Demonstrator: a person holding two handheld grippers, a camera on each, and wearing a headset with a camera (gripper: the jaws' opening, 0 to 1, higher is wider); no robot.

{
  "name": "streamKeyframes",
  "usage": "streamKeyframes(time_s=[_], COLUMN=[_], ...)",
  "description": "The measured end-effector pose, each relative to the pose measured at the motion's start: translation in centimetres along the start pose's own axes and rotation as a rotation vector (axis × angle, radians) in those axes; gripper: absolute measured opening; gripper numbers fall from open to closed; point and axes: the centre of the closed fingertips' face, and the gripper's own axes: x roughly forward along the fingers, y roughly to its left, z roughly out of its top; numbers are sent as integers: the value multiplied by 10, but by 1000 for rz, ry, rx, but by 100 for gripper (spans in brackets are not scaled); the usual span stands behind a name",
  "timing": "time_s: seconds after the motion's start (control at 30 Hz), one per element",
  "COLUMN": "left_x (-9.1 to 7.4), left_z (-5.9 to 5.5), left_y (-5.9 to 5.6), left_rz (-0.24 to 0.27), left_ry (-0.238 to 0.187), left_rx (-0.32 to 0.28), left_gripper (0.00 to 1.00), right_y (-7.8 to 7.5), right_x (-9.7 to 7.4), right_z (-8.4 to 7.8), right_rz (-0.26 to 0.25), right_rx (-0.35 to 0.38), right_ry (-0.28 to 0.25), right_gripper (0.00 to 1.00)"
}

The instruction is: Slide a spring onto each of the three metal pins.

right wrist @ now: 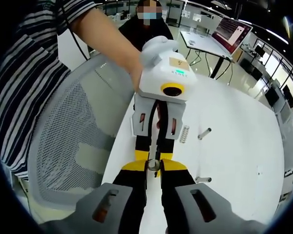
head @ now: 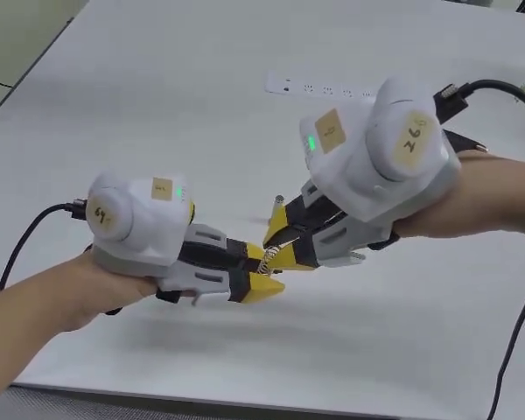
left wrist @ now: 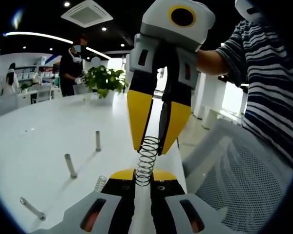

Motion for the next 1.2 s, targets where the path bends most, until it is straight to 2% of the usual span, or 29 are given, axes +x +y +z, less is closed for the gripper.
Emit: streamKeyframes(time_s=[0.57, 0.67, 0.73, 1.2], left_x=[0, -1, -1, -1], left_z=[2, 8, 5, 3], left_y=[3, 4, 4, 6], left_rz=[15, 19, 20, 35], left_ry=[-5, -33, -16, -12], left_rx=[-10, -25, -8, -16], left_gripper=[4, 5, 6, 12], right_y=[-3, -2, -2, -4], right_x=[-1, 2, 3, 1], right_z=[-2, -6, -7, -9], right_rz=[-5, -4, -4, -14], right_rx=[-4, -25, -18, -11], right_ry=[10, 38, 34, 34], right_gripper=[7, 7, 7, 7])
